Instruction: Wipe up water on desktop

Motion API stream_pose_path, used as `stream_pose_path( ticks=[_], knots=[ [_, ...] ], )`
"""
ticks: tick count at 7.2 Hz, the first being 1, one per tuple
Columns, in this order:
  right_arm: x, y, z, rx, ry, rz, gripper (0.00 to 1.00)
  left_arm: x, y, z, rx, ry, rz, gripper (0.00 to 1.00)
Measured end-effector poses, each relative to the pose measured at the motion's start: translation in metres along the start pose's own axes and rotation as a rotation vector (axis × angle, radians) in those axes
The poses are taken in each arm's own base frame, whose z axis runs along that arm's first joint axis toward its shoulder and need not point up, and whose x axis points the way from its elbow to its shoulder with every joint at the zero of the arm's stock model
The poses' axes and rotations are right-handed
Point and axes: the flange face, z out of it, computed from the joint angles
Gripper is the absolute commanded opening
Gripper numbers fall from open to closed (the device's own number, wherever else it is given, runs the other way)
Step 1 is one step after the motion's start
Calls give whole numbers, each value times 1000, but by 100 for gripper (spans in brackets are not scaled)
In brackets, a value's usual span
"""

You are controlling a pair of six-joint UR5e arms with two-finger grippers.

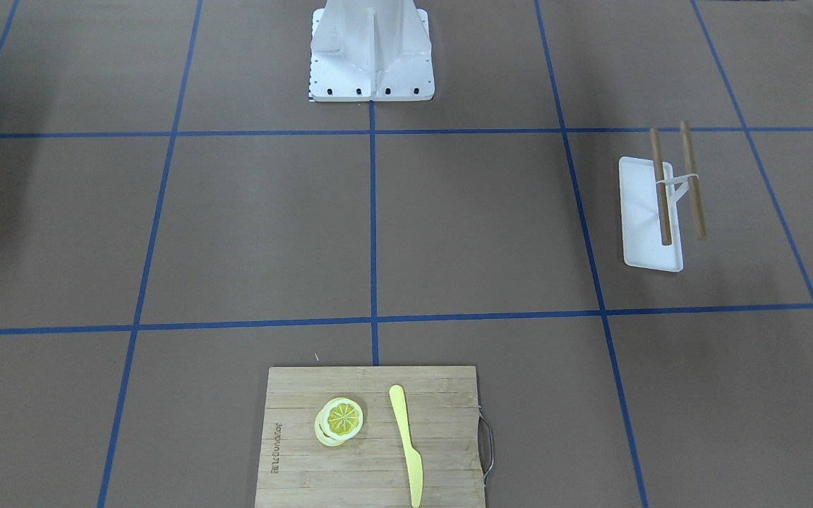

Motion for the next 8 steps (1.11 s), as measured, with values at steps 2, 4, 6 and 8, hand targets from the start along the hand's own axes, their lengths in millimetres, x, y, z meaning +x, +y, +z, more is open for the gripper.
stream_pose_path(
  ticks=[2, 4, 6, 8],
  knots=[
    [-2, -1, -3, 6, -5, -4, 100, 0, 0, 0, -1, 0, 3, 99],
    [-5, -1, -5, 10, -19, -6, 100, -1, 0, 1, -1, 0, 4, 99],
    [-8, -2, -7, 14, -34, -9, 100, 0, 0, 1, -1, 0, 5, 99],
    [-10, -3, -9, 20, -40, -13, 100, -1, 0, 1, -2, 0, 5, 99]
  ],
)
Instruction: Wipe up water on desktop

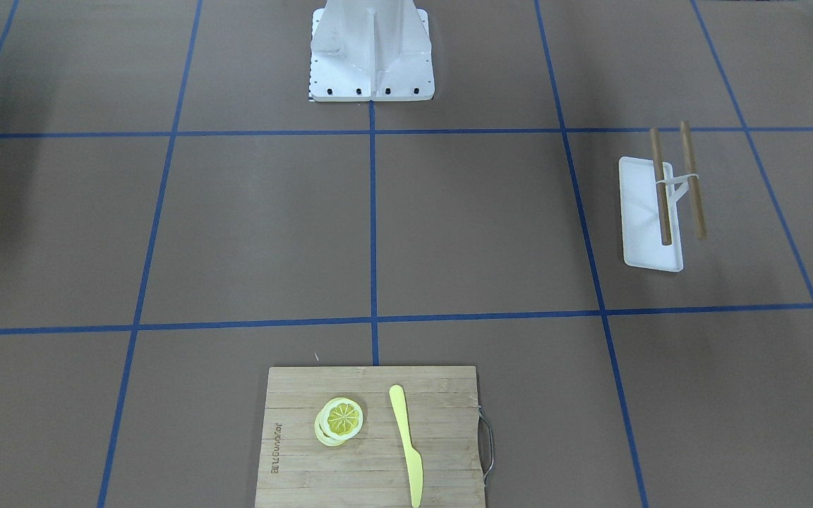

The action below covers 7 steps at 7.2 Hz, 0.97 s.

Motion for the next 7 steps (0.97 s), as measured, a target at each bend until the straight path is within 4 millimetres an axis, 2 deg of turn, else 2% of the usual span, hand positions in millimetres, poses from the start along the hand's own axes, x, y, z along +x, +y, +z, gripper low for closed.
stream_pose_path(
  ticks=[7],
  knots=[
    [-10, -4, -6, 14, -44, -13, 100, -8, 4, 10, -27, 5, -27, 99]
  ],
)
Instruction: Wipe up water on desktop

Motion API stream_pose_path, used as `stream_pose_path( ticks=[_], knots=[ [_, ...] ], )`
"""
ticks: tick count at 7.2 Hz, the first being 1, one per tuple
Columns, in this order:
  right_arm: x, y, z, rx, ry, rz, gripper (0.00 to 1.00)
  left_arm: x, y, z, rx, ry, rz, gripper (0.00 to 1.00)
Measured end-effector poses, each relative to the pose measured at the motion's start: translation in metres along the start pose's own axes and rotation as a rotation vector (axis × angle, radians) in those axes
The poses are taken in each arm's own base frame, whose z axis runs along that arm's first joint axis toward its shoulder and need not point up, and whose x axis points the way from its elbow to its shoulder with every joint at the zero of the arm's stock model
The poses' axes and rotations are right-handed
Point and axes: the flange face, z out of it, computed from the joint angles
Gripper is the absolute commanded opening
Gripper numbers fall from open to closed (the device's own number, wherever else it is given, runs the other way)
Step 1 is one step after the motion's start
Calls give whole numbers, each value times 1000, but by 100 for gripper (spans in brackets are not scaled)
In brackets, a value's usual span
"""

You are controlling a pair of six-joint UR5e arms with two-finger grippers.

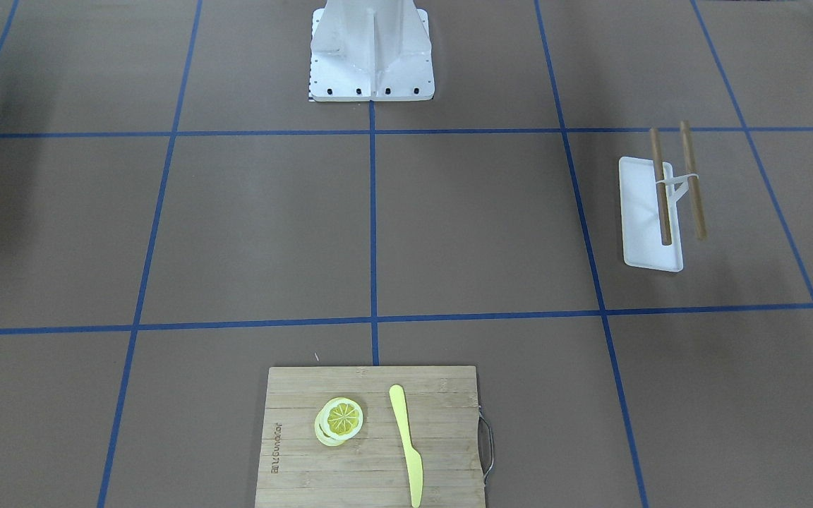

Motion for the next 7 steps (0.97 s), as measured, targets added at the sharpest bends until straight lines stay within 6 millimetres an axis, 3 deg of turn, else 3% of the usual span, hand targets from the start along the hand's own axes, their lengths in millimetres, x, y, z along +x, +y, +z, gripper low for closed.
stream_pose_path(
  ticks=[7],
  knots=[
    [-1, 0, -1, 2, -10, 0, 100, -4, 2, 4, -8, 1, -8, 99]
  ],
)
